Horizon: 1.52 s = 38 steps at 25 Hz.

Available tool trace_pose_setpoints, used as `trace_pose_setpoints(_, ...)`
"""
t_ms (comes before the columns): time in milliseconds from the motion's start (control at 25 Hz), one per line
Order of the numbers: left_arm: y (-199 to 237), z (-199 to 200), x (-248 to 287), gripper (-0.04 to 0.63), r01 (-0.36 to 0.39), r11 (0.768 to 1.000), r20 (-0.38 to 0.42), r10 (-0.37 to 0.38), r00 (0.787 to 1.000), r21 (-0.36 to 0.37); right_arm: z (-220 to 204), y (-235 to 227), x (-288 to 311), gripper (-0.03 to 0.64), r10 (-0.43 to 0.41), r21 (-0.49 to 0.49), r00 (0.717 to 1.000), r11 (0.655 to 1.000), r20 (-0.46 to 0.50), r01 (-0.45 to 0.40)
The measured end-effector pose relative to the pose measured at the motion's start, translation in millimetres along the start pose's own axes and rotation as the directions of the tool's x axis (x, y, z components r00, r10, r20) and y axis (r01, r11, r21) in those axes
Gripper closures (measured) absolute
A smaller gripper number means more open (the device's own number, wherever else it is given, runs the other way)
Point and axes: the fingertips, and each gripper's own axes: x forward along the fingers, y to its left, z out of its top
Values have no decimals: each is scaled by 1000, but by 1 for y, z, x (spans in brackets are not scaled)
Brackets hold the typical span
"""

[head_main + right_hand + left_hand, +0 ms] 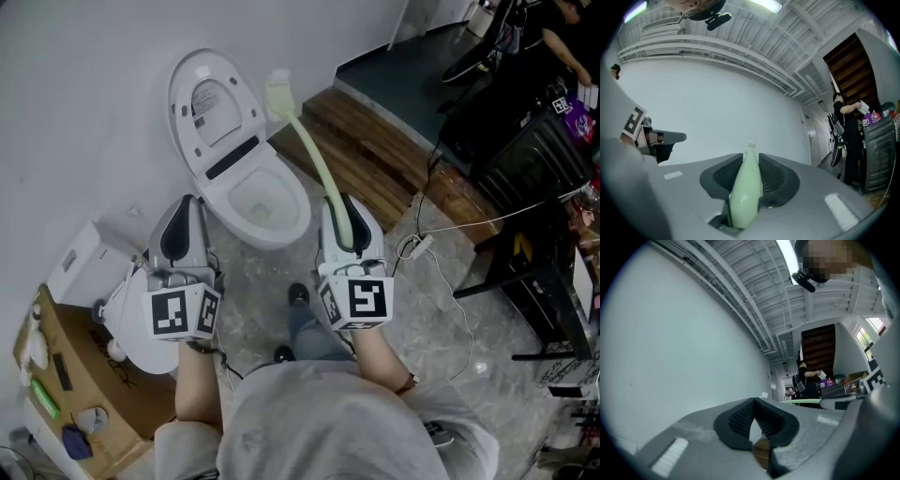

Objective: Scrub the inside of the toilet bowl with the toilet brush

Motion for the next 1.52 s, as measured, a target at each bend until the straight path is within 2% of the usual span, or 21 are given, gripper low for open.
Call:
trace_pose_setpoints(560, 47, -7, 113, 591, -88, 996, 18, 88, 996, 15, -6, -24, 144, 512, 98, -2, 995, 995, 18, -98)
trace_pose_setpoints(1080, 55, -33, 205, 591, -133, 991, 21, 133, 991, 32, -28, -59, 238, 511, 179, -11, 984, 984, 4, -178)
trace_pose_setpoints(1520, 70, -85, 231, 591, -150, 989, -62, 151, 987, 16, -97, -56, 272, 512, 225, 6, 965, 974, -138, -227)
